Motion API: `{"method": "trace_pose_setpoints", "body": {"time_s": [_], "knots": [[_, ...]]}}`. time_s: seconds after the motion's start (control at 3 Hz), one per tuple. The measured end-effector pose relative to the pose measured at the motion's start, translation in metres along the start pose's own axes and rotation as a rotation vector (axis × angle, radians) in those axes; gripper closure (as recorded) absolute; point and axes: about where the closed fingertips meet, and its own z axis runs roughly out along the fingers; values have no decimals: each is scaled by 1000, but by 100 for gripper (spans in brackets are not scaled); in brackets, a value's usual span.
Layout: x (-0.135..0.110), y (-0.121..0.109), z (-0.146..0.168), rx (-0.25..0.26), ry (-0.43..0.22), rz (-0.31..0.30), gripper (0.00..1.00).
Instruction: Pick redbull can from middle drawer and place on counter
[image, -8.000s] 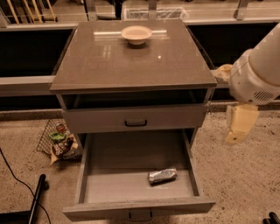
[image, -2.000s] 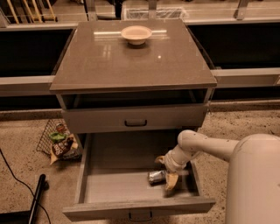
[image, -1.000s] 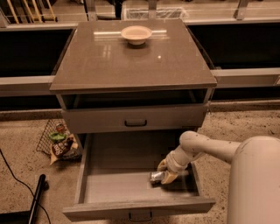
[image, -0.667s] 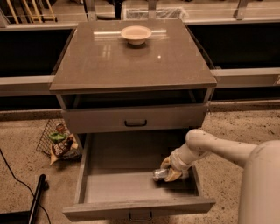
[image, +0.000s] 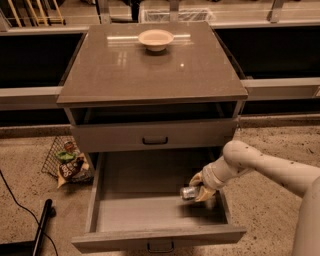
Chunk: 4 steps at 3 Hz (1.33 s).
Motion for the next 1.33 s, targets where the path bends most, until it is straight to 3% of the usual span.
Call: {"method": "trace_pose_setpoints", "body": {"time_s": [0.33, 0.67, 1.0, 1.33], "knots": [[-17, -2, -32, 35, 16, -48, 100], [-47, 3, -91, 91, 58, -128, 100], [-55, -4, -110, 114, 82, -147, 100], [-55, -4, -110, 114, 82, -147, 100]]}}
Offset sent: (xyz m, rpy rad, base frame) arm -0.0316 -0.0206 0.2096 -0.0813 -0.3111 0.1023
